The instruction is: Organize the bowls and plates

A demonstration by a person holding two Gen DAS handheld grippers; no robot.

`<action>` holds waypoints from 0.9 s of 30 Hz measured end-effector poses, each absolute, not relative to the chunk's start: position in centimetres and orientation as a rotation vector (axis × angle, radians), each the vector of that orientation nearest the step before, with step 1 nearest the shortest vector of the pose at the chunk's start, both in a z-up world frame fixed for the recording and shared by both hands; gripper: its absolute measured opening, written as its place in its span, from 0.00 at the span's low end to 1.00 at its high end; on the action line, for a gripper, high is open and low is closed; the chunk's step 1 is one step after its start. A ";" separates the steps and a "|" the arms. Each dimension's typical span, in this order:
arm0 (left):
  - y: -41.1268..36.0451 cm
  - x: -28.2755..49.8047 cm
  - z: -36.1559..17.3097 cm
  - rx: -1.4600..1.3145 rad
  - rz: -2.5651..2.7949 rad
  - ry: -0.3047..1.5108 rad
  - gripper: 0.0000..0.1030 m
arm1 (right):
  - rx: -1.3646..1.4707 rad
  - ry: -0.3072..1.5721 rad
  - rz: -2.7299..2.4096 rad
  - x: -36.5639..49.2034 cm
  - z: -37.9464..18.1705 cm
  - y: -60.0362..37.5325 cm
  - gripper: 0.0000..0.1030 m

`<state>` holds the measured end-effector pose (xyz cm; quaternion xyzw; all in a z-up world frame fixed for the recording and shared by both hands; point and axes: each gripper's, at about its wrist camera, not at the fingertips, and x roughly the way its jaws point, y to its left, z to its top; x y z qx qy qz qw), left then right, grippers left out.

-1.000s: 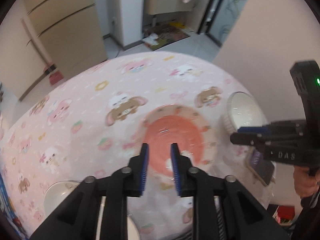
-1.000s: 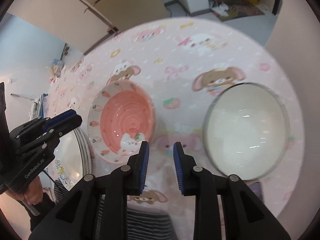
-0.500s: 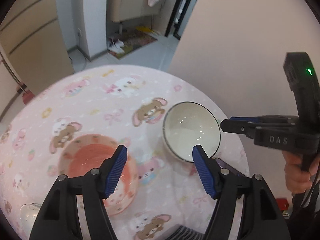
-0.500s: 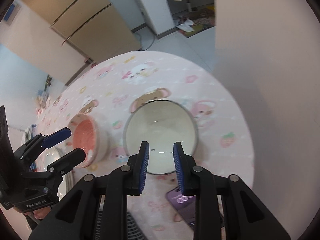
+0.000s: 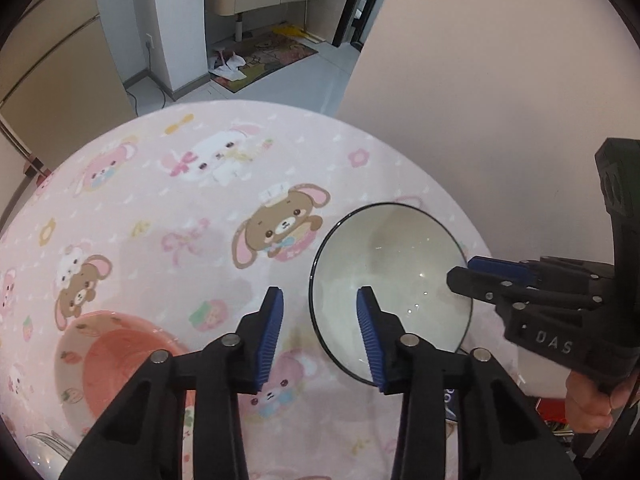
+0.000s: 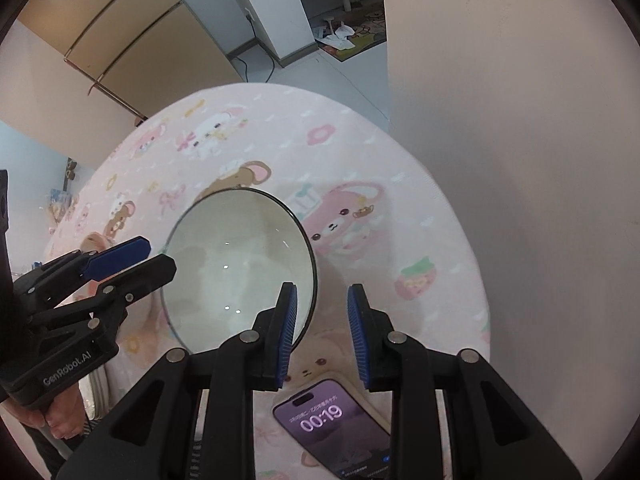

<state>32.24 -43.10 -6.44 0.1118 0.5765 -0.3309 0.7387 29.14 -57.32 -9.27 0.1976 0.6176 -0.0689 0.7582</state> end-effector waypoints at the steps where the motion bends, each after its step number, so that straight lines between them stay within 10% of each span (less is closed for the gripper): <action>1: -43.3 32.2 -6.8 0.250 -0.727 1.272 0.35 | 0.429 1.352 -0.147 29.2 -9.6 -57.2 0.24; 14: -44.5 31.9 -9.9 0.305 -0.654 1.279 0.13 | 0.436 1.364 -0.157 29.6 -12.4 -55.8 0.13; 27: -41.3 31.3 -6.1 0.187 -0.726 1.177 0.12 | 0.372 1.251 -0.168 29.8 -7.3 -55.3 0.10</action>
